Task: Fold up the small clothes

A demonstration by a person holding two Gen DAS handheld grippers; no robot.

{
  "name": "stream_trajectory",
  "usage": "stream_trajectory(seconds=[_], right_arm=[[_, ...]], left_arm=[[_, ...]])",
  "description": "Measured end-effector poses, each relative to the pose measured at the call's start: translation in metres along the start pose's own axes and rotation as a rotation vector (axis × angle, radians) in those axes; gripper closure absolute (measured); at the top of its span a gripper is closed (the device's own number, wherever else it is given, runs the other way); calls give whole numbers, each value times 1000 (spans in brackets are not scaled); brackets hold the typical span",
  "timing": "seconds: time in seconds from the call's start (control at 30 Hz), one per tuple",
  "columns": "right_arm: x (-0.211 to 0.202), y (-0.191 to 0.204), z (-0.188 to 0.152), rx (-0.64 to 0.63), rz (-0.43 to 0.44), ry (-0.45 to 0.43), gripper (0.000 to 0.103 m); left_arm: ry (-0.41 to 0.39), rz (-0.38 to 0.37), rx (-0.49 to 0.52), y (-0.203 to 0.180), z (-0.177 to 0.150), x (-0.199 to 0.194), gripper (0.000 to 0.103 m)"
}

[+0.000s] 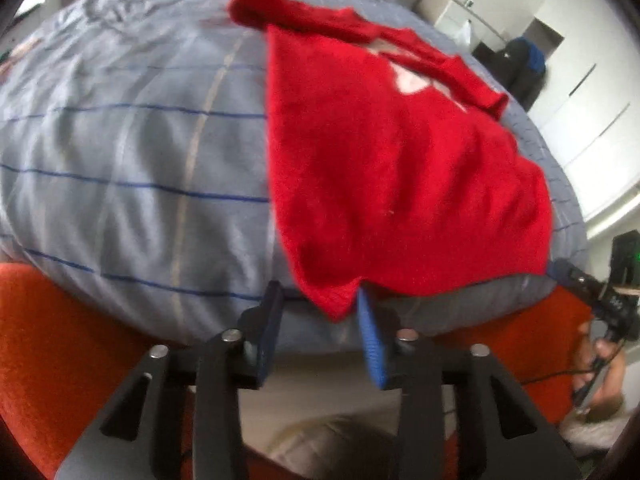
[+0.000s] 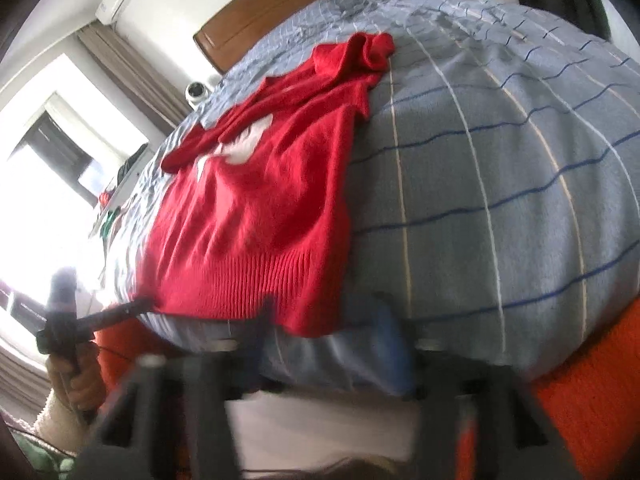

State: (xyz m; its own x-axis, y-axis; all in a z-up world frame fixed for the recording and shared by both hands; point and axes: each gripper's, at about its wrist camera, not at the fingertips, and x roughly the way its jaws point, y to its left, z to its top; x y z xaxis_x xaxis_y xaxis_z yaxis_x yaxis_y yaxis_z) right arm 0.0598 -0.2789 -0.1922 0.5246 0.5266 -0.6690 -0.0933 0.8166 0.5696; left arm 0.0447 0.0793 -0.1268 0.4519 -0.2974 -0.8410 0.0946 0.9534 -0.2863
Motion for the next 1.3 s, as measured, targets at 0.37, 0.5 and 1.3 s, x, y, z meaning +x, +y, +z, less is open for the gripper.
stream_trajectory(seconds=[0.37,0.5,1.3], right_arm=[[28,-2,17,-17,88,46,61],[28,17,17,-101,70,77,99],[-11,12,11,-48,30,70,99]], left_arm=[[-61,9,40,-5,25,22,97],[-73,-47,1,11,19,1,99],[27,-45,36,-5,6,20,100]])
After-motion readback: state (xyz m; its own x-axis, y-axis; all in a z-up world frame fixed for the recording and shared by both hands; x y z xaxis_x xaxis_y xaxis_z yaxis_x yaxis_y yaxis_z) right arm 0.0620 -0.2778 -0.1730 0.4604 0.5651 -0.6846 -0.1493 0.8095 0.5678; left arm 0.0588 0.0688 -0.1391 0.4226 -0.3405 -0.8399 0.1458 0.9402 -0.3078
